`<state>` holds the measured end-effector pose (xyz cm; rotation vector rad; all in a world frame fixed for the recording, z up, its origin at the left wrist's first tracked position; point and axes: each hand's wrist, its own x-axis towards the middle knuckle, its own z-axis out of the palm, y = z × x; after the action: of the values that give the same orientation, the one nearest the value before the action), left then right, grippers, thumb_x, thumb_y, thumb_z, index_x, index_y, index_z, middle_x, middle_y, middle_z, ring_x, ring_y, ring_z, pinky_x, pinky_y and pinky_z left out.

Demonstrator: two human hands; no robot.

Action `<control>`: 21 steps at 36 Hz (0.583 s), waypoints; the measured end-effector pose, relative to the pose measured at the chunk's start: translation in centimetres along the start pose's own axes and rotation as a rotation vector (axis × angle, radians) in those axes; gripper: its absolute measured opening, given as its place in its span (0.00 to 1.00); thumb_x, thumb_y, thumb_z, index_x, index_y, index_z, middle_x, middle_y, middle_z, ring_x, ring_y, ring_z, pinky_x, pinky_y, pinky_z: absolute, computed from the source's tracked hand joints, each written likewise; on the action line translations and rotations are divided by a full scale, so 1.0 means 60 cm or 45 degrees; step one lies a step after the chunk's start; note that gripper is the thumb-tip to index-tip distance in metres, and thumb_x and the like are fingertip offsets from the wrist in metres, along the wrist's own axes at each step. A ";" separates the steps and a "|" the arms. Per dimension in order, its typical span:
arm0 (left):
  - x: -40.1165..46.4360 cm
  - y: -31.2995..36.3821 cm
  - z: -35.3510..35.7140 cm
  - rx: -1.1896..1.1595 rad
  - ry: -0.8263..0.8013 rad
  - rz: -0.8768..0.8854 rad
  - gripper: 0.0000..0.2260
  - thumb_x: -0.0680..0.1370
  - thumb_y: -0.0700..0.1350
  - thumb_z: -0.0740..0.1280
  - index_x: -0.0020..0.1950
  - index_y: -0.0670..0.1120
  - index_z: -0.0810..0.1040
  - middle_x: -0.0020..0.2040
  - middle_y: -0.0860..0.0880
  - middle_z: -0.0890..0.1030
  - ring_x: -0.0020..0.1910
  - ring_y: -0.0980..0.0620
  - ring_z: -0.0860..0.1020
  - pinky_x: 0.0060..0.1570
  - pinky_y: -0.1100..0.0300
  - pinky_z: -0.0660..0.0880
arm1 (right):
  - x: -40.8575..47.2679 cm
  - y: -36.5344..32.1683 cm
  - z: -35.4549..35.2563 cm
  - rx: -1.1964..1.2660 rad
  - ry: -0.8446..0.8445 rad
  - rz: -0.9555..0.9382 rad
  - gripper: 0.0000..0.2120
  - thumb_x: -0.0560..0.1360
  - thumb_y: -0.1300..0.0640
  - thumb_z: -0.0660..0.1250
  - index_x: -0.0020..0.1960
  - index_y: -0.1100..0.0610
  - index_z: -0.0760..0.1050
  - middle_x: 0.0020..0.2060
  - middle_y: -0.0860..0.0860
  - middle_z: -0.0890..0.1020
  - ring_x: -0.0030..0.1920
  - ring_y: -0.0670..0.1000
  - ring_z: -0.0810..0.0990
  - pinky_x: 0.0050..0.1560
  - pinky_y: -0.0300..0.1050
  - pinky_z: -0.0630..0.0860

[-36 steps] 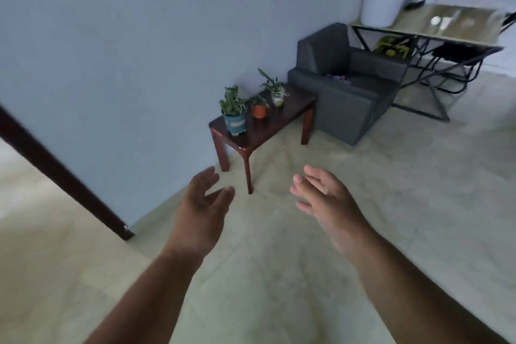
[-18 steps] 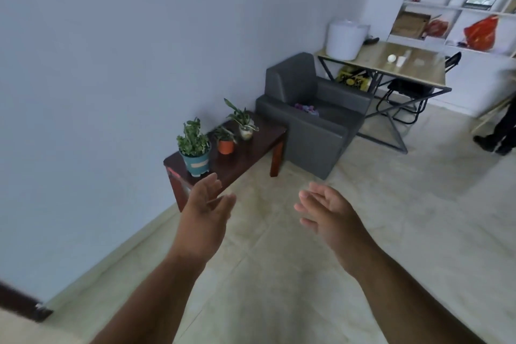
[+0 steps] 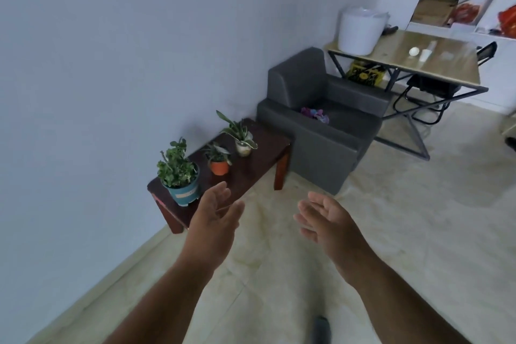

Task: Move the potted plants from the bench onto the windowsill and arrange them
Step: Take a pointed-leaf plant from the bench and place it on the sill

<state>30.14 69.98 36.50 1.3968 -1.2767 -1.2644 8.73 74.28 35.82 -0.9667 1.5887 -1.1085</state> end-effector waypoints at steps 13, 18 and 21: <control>0.276 0.014 0.245 0.110 0.144 -0.149 0.24 0.80 0.45 0.68 0.75 0.50 0.66 0.68 0.51 0.75 0.56 0.56 0.79 0.48 0.61 0.78 | 0.367 -0.035 -0.201 -0.042 -0.105 0.038 0.31 0.79 0.43 0.68 0.77 0.53 0.65 0.71 0.52 0.77 0.64 0.49 0.81 0.66 0.51 0.79; 0.347 0.003 0.266 0.060 0.227 -0.219 0.24 0.80 0.43 0.68 0.75 0.49 0.67 0.66 0.51 0.75 0.58 0.56 0.79 0.50 0.57 0.78 | 0.470 -0.037 -0.207 -0.020 -0.192 0.075 0.29 0.80 0.47 0.67 0.78 0.55 0.65 0.70 0.52 0.77 0.64 0.48 0.80 0.59 0.42 0.80; 0.410 -0.002 0.268 0.011 0.282 -0.251 0.24 0.80 0.44 0.69 0.74 0.51 0.67 0.66 0.51 0.75 0.57 0.58 0.79 0.56 0.50 0.79 | 0.538 -0.036 -0.194 -0.002 -0.249 0.109 0.29 0.81 0.48 0.68 0.78 0.56 0.64 0.70 0.52 0.77 0.63 0.48 0.81 0.62 0.46 0.80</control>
<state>13.58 46.35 30.85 1.6510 -1.0146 -1.1943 -10.37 45.98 31.55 -0.9682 1.4586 -0.9247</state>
